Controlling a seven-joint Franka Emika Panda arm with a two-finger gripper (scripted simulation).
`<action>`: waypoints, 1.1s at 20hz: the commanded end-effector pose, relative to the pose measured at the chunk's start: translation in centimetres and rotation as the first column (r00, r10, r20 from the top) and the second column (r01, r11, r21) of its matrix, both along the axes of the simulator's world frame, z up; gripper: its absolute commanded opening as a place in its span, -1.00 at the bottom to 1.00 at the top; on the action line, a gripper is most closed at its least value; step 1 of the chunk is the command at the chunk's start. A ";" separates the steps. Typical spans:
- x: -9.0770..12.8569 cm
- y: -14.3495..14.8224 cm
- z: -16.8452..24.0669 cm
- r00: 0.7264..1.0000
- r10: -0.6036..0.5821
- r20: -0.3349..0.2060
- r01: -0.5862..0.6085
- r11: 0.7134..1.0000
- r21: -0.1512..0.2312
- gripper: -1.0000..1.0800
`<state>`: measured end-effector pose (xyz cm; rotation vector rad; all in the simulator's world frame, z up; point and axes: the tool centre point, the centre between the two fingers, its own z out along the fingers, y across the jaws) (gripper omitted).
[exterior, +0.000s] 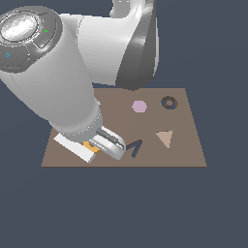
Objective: Insert a designated object into the corresponding slot on a board.
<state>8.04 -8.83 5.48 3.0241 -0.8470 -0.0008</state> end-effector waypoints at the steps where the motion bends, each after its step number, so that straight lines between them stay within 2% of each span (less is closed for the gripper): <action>1: 0.2 -0.4 -0.4 1.000 -0.018 0.001 0.018 1.000 0.001 0.92; 15: 0.3 -0.5 -2.5 1.000 -0.024 0.001 0.024 1.000 0.001 0.92; 16: 0.3 -0.5 -2.5 1.000 -0.024 0.001 0.024 1.000 0.001 -1.00; 22: 0.3 -0.5 -2.5 1.000 -0.024 0.001 0.024 1.000 0.001 -1.00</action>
